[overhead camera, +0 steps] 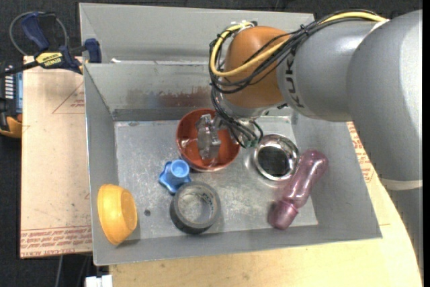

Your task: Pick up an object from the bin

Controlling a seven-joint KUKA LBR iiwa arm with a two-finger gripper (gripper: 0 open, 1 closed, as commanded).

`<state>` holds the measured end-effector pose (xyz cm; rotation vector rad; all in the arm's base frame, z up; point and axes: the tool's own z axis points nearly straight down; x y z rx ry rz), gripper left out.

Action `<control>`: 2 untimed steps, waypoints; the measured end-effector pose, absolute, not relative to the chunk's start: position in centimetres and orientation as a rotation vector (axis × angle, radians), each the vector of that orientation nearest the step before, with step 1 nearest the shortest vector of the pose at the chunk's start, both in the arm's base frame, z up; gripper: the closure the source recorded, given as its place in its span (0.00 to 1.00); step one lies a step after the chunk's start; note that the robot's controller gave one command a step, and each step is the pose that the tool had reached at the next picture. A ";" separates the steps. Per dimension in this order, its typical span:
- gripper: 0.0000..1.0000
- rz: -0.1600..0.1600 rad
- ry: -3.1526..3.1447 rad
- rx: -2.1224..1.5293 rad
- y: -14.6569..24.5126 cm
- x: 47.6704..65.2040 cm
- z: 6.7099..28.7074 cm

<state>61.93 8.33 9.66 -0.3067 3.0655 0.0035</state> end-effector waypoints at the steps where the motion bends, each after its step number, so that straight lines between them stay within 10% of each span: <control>1: 0.00 0.003 3.065 -0.306 8.3 61.9 9.7; 2: 1.00 0.004 3.065 -0.306 8.3 61.9 9.7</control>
Offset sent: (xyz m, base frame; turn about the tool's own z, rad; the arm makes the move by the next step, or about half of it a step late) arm 0.0000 0.0000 0.0000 0.0000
